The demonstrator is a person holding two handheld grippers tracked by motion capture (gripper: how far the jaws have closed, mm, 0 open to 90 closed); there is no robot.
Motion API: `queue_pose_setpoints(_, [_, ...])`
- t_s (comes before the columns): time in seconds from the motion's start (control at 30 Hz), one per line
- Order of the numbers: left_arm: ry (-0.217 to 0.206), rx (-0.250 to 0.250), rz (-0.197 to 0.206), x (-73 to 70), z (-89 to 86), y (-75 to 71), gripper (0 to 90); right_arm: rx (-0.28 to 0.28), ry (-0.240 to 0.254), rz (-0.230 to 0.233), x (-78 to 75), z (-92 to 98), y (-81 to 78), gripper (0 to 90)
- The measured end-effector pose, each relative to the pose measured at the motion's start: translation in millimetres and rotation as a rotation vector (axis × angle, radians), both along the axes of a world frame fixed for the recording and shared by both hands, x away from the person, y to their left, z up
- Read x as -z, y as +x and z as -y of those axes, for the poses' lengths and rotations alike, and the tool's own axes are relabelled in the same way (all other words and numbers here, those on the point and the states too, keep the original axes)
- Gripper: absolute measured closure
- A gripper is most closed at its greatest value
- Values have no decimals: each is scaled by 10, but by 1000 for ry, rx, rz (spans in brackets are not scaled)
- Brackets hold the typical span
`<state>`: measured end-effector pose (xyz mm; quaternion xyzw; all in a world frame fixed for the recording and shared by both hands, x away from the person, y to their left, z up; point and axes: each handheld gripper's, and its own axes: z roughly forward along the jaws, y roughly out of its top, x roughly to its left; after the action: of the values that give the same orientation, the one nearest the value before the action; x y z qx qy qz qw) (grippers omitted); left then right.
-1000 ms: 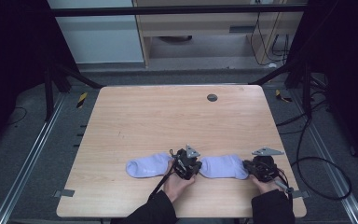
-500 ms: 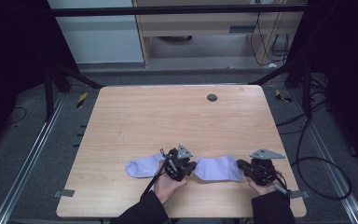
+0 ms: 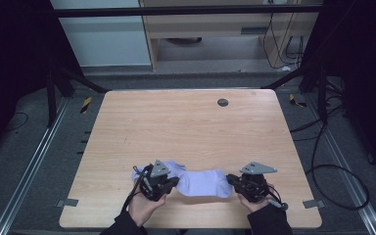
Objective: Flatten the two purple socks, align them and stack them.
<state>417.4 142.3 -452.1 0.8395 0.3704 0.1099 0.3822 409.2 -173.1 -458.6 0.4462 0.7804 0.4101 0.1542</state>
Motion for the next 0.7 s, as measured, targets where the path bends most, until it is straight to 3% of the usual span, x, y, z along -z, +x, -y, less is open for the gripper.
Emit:
queue_pose_setpoints(0.27, [24,-18,-31,139,-236,-102,889,-66,-5,-44,109,-316,-18,861])
queue_pose_setpoints(0.47, [61,-21,-57,253,-297,-138,889,-76,-15,-65,172,-397,-25,861])
queue_pose_setpoints(0.7, [101,-21,-60,332,-274,-143,888,-79,-48,-83,243,-418,-24,857])
